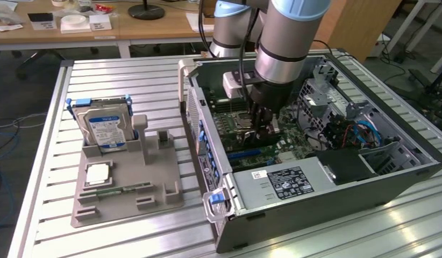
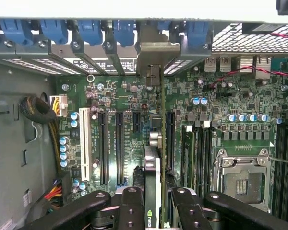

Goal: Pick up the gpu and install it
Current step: 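Insert the gpu into the slot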

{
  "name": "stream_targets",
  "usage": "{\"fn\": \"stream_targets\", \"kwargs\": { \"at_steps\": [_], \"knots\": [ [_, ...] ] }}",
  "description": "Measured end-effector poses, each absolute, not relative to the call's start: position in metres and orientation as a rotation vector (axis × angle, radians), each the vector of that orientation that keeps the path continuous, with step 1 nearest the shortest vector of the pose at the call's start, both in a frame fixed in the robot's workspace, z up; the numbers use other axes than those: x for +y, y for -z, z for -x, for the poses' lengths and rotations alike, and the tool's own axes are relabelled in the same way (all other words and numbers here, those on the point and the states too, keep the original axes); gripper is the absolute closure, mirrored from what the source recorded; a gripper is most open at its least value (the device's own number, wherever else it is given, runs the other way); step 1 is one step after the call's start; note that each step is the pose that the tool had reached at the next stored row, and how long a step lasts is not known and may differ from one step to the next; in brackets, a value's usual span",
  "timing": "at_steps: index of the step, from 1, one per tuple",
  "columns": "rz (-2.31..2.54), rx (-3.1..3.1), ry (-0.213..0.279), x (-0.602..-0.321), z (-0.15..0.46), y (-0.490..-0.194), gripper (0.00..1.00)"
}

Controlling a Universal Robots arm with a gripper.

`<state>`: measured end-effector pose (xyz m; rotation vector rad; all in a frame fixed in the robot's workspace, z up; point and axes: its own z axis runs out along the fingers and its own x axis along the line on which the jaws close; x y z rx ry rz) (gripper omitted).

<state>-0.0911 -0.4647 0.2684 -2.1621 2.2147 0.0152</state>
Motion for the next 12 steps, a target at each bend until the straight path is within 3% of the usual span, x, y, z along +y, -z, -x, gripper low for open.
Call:
{"fn": "stream_targets", "kwargs": {
  "at_steps": [12],
  "knots": [
    [2.162, 2.215, -0.015, -0.4646, 0.0932, -0.2683, 0.73]
  ]
}}
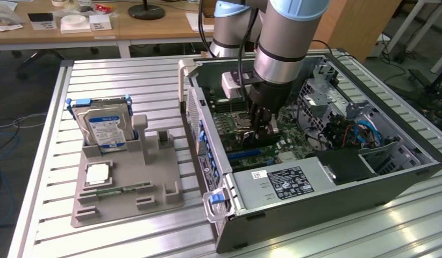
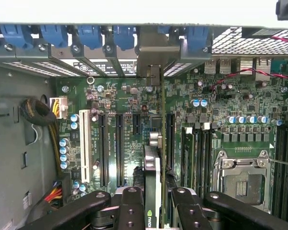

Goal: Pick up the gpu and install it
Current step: 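Insert the gpu into the slot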

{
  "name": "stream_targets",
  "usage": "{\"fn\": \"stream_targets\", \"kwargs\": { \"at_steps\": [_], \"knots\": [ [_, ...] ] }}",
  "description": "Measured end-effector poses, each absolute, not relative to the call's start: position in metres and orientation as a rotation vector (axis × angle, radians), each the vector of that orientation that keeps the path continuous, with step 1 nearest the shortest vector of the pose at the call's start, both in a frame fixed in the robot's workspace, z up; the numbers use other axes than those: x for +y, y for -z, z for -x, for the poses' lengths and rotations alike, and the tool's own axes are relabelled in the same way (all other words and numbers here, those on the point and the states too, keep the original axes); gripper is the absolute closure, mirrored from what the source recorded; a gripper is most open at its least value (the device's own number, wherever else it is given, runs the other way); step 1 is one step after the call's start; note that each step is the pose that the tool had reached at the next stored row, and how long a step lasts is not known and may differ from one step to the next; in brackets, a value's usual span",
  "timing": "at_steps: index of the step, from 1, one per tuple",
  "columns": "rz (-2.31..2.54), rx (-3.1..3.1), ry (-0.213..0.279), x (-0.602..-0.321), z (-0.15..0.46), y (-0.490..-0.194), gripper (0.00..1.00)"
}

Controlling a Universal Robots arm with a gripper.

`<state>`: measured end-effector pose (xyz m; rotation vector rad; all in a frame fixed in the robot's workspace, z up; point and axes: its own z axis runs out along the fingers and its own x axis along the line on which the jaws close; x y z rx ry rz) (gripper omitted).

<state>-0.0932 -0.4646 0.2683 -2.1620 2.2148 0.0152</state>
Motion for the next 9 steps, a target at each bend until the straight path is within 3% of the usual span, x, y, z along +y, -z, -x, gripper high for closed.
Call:
{"fn": "stream_targets", "kwargs": {
  "at_steps": [9],
  "knots": [
    [2.164, 2.217, -0.014, -0.4646, 0.0932, -0.266, 0.73]
  ]
}}
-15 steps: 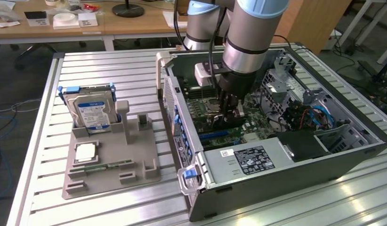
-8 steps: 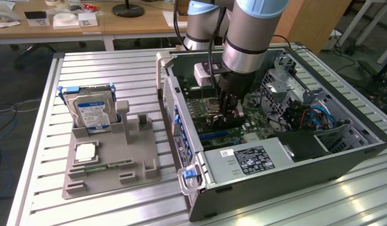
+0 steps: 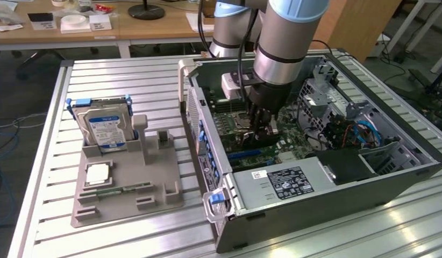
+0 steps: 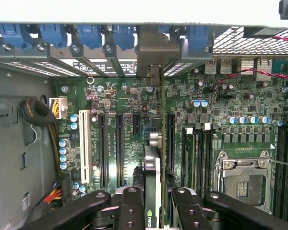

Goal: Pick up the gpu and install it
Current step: 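Insert the gpu into the slot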

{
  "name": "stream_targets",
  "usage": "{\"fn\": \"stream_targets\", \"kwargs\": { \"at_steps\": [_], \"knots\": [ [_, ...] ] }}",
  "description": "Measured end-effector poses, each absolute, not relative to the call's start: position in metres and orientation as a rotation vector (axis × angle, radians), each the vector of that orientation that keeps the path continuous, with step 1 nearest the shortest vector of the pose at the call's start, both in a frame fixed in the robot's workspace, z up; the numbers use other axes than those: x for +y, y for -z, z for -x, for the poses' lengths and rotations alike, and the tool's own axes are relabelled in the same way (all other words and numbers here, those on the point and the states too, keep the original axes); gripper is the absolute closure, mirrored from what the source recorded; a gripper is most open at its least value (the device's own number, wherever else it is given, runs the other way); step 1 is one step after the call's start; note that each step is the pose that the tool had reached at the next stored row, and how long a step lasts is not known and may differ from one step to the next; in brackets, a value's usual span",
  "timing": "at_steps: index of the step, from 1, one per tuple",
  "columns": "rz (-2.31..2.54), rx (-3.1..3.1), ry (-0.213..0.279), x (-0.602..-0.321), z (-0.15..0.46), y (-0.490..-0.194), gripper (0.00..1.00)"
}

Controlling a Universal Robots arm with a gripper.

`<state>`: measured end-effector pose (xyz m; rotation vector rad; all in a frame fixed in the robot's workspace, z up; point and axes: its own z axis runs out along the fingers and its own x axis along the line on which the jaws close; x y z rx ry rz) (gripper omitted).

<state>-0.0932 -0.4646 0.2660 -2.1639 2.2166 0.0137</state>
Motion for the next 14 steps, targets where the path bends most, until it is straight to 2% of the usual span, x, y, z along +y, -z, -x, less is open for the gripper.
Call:
{"fn": "stream_targets", "kwargs": {
  "at_steps": [14],
  "knots": [
    [2.166, 2.219, -0.015, -0.4645, 0.0932, -0.2559, 0.73]
  ]
}}
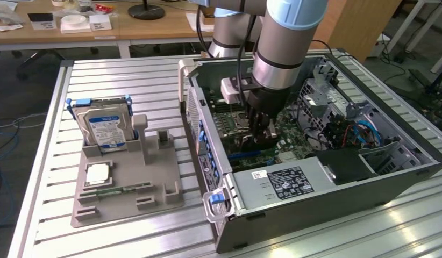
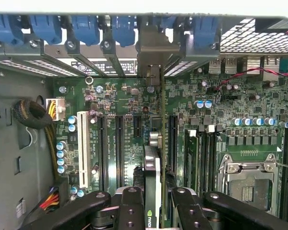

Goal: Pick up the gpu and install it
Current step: 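Insert the gpu into the slot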

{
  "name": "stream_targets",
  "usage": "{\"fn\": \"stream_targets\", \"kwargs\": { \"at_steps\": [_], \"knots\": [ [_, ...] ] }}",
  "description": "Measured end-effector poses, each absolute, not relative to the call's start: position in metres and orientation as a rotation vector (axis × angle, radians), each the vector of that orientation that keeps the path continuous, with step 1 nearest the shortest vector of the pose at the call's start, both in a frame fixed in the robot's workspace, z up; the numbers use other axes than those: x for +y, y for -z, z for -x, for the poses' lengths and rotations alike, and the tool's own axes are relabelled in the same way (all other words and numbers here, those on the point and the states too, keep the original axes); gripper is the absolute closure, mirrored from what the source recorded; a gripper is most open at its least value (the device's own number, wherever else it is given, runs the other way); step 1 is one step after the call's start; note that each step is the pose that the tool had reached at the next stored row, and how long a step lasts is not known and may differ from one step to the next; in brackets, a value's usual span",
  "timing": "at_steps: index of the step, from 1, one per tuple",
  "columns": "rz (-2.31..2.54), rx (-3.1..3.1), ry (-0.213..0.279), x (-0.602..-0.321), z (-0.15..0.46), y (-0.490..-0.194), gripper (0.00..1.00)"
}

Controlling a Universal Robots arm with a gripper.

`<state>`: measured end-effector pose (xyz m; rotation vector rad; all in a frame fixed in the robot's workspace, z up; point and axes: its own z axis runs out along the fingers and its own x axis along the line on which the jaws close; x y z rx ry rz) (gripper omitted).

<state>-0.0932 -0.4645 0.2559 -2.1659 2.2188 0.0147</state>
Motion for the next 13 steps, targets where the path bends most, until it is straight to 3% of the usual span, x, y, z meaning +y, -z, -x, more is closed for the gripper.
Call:
{"fn": "stream_targets", "kwargs": {
  "at_steps": [13],
  "knots": [
    [2.165, 2.22, -0.014, -0.4628, 0.0932, -0.2513, 0.73]
  ]
}}
